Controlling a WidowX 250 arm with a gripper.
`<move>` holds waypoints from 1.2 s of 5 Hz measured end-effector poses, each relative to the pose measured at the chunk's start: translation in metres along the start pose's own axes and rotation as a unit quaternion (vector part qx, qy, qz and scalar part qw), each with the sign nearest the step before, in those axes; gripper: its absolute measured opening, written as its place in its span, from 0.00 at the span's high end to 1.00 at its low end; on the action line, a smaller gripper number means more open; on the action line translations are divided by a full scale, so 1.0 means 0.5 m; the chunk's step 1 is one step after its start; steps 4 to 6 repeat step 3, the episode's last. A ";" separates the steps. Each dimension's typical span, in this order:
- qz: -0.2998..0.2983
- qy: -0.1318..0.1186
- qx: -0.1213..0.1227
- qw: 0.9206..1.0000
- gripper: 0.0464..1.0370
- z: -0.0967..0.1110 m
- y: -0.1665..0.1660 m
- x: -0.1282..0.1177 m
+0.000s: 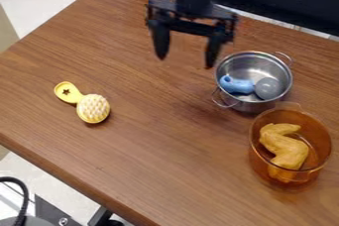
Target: Pick up the chicken wings and put it in the orange pot
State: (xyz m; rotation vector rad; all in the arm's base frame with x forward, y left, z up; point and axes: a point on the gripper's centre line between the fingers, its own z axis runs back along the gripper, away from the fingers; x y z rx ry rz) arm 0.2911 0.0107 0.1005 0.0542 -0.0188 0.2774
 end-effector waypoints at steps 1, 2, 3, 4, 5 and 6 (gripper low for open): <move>0.016 -0.023 -0.004 1.000 0.04 -0.018 0.040 0.046; 0.036 -0.035 -0.006 0.999 0.04 -0.046 0.060 0.092; 0.048 -0.041 0.007 0.998 0.04 -0.072 0.071 0.133; 0.048 -0.041 0.007 0.998 0.04 -0.072 0.071 0.133; 0.048 -0.041 0.007 0.998 0.04 -0.072 0.071 0.133; 0.048 -0.041 0.007 0.998 0.04 -0.072 0.071 0.133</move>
